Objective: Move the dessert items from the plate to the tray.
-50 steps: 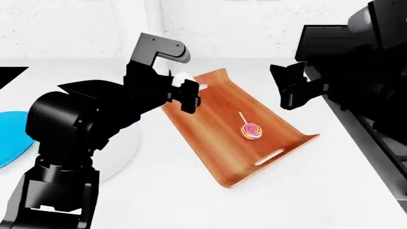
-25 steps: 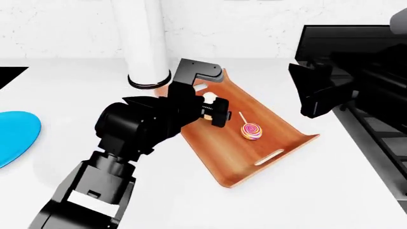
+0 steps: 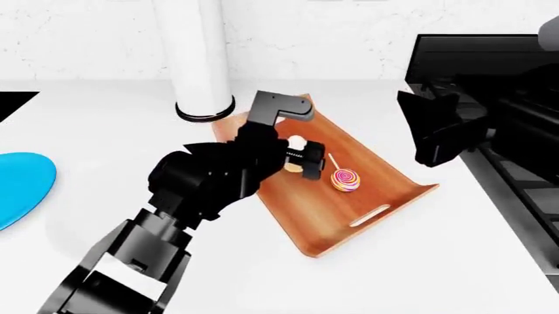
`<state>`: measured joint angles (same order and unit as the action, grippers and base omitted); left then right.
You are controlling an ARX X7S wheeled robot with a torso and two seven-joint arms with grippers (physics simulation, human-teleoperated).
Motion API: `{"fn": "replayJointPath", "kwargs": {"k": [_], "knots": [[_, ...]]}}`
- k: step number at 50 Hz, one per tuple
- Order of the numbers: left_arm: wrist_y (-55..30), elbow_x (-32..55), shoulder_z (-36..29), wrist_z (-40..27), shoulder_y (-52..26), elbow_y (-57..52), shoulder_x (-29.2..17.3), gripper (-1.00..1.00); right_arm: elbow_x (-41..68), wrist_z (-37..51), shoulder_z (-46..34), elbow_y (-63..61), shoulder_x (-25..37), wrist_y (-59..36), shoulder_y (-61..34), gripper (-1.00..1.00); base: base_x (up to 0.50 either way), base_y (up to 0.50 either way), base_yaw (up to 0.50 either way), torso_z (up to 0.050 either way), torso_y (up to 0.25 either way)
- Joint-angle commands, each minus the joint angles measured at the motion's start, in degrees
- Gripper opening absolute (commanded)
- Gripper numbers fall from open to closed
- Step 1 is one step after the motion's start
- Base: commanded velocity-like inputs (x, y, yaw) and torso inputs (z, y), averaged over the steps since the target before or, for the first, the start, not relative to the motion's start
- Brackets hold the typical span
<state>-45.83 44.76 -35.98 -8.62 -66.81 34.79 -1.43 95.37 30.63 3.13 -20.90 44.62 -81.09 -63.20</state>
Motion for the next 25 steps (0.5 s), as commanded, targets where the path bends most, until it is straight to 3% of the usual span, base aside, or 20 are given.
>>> {"fn": "replayJointPath", "kwargs": {"k": [1,14,20,25], "knots": [[2.19,1.76,-1.06,-3.61,-0.08,-4.93,-1.72,1.00,0.43,-0.60,-0.81,0.00,0.66,0.61,-0.05,1.00,0.00,0.00,0.00,0.000,0.000],[-0.91,6.83,3.80,-12.94,-0.54,-27.17,-6.67,1.00,-1.91,-3.71,-1.08,-1.24,1.07,1.82,0.28,1.00,0.00,0.00,0.00,0.000,0.000],[-6.84,16.13,11.33,-18.55,-3.02,-34.36,-8.99,1.00,-8.77,-7.61,-0.93,-4.51,1.33,4.09,1.33,1.00,0.00,0.00,0.00,0.000,0.000],[-10.46,26.41,19.75,-25.58,1.57,-48.36,-15.47,1.00,-18.14,-13.27,-0.40,-8.60,1.39,10.17,4.02,1.00,0.00,0.00,0.00,0.000,0.000]]}}
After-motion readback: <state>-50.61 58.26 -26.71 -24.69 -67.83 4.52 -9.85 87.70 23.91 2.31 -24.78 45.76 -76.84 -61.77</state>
